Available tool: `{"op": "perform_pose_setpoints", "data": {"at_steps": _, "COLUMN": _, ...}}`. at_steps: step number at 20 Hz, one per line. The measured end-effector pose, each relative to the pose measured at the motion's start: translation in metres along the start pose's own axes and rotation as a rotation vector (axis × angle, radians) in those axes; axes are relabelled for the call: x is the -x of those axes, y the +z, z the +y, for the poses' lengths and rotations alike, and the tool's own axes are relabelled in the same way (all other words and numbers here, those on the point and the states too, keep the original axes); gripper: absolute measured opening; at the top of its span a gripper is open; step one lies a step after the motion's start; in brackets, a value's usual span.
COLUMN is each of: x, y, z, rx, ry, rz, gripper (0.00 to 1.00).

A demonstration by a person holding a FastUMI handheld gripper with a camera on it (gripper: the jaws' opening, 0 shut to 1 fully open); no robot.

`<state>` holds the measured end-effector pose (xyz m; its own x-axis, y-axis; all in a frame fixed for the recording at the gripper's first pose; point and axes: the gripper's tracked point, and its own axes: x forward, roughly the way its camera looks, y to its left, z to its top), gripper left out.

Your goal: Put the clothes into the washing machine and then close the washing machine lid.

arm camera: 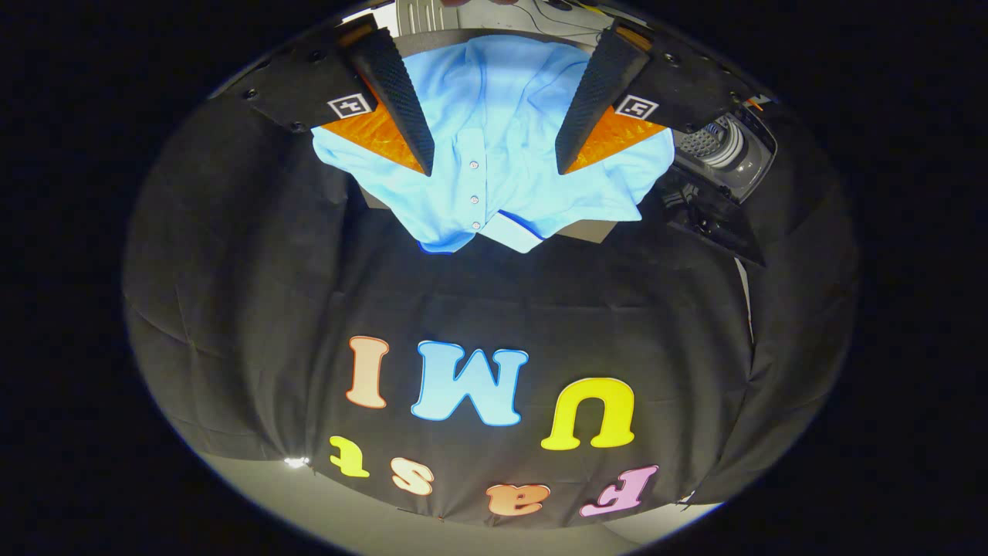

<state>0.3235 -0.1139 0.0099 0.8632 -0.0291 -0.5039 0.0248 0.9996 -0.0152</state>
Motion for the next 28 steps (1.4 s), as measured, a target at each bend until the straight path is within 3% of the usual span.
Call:
{"op": "perform_pose_setpoints", "data": {"at_steps": 14, "x": -0.084, "y": -0.03, "z": -0.004, "rx": -0.006, "ry": -0.008, "rz": 0.083, "gripper": 0.98}}
{"op": "perform_pose_setpoints", "data": {"at_steps": 28, "x": -0.102, "y": -0.048, "z": 0.0, "rx": -0.142, "ry": 0.075, "rz": 0.126, "gripper": 0.97}}
